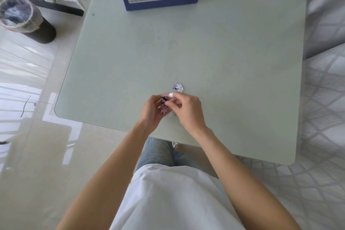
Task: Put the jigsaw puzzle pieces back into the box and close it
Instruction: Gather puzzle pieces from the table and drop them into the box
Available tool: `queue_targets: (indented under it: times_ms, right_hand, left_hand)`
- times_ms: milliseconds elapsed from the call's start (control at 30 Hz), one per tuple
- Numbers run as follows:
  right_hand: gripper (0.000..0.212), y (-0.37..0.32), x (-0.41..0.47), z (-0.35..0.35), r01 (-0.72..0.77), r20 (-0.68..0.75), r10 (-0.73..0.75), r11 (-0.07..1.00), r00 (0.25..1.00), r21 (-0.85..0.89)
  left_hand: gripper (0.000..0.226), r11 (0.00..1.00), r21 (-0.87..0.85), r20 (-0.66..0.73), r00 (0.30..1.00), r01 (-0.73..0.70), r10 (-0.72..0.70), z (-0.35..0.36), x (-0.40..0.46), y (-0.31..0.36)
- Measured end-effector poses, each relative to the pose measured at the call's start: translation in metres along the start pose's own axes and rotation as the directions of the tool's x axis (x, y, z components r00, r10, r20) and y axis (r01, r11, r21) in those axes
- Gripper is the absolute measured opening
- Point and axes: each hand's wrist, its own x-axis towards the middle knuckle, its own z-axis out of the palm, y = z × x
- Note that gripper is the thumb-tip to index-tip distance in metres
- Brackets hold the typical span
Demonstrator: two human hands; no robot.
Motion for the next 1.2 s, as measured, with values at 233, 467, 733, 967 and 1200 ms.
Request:
queue_targets:
  times_ms: [233, 467, 733, 967, 1200]
  right_hand:
    - [0.039, 0.041, 0.053, -0.013, 0.068, 0.161, 0.006, 0.893, 0.987, -0.444]
    - [0.021, 0.048, 0.051, -0.003, 0.219, 0.29, -0.081, 0.847, 0.954, -0.484]
    - [0.026, 0.051, 0.028, -0.004, 0.163, 0.322, 0.024, 0.825, 0.947, -0.541]
    - [0.014, 0.046, 0.028, -0.013, 0.095, 0.309, 0.039, 0.908, 0.95, -0.409]
    - [0.017, -0.004, -0.002, -0.001, -0.057, 0.14, 0.047, 0.996, 0.989, 0.074]
  left_hand:
    - [0.028, 0.946, 0.322, -0.094, 0.994, -0.029, 0.062, -0.021, 0.0, 0.009]
    - [0.022, 0.545, 0.831, -0.051, 0.96, -0.113, 0.277, -0.027, -0.002, 0.008]
    - [0.025, 0.541, 0.821, 0.045, 0.966, -0.181, 0.255, -0.013, -0.001, -0.01]
    - [0.023, 0.951, 0.302, 0.018, 0.997, -0.072, 0.07, -0.012, -0.001, -0.008]
    - [0.038, 0.999, 0.045, 0.082, 0.997, 0.005, -0.009, -0.013, 0.002, -0.009]
